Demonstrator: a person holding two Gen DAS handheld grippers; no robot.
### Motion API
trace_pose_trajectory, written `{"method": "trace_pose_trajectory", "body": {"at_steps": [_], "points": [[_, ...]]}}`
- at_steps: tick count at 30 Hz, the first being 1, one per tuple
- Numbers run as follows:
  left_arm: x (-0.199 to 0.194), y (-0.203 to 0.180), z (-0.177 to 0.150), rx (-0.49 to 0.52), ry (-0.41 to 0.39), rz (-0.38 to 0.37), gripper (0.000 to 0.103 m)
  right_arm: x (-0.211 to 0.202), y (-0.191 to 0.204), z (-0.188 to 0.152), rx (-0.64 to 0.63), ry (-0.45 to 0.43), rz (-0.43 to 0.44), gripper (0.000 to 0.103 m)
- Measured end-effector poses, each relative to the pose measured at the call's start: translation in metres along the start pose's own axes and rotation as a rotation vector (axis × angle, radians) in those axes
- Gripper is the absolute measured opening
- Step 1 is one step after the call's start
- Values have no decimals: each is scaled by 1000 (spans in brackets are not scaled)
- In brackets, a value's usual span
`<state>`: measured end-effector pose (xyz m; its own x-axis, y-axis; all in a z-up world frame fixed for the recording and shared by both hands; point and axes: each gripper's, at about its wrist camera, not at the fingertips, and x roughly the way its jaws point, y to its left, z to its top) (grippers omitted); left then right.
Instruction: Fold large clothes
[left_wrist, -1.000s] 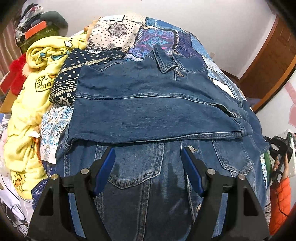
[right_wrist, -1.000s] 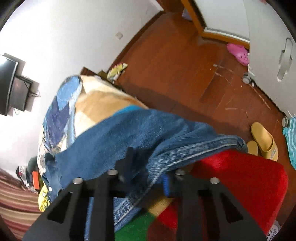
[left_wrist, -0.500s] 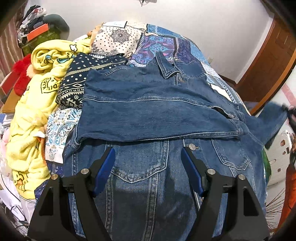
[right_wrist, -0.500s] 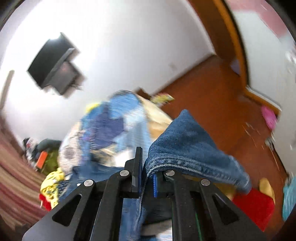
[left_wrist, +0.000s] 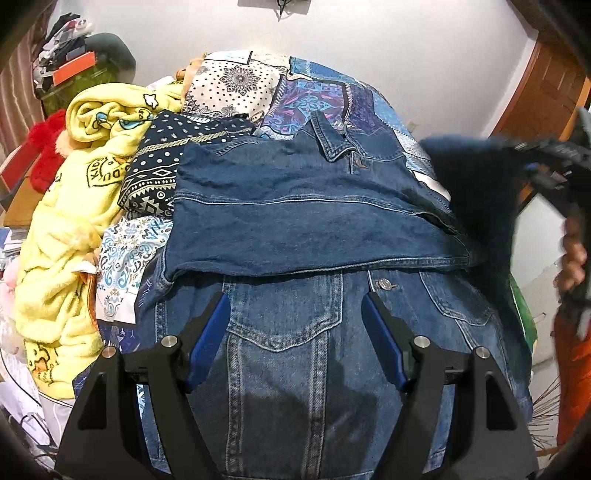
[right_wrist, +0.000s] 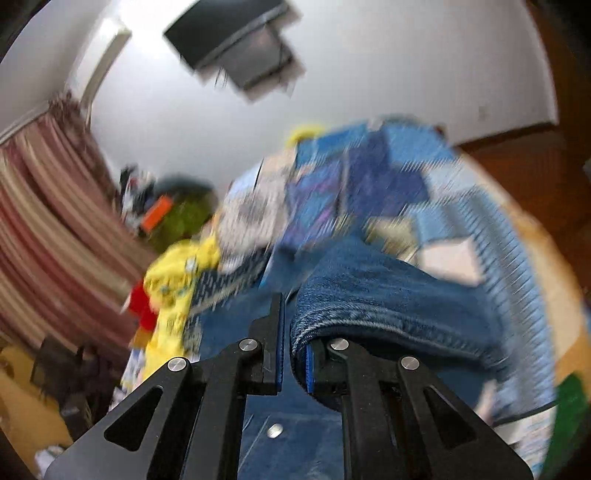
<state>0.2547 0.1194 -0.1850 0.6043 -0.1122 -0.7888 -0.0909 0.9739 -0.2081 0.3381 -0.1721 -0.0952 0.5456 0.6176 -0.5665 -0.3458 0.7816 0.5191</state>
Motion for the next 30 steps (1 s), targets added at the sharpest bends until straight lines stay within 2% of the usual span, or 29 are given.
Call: {"method": "trace_pose_trajectory", "body": {"at_steps": [6,10,13,18,23,27,30], "points": [[-4,10,-4,-15,-1,5,72,70,9,-58,-10,221,-16,8],[-5,12,-1,-25,-3,9,72,81,5,-85,0,319,-45,11],[-6,4,4,-6,-9,13,72,86,6,-94,-1,376,-53,12],[-6,-20,16,56,-24,11,72,71,3,-100,-60,440,-39,12],[-1,-59,34,136,-25,-30,72,45,-3,-102,-100,442,-13,13],[6,-97,49,223,-31,-38,72,14,-14,-95,-138,355,-53,22],[16,-132,59,302,-28,-59,73,-13,-29,-85,-152,265,-116,25]]}}
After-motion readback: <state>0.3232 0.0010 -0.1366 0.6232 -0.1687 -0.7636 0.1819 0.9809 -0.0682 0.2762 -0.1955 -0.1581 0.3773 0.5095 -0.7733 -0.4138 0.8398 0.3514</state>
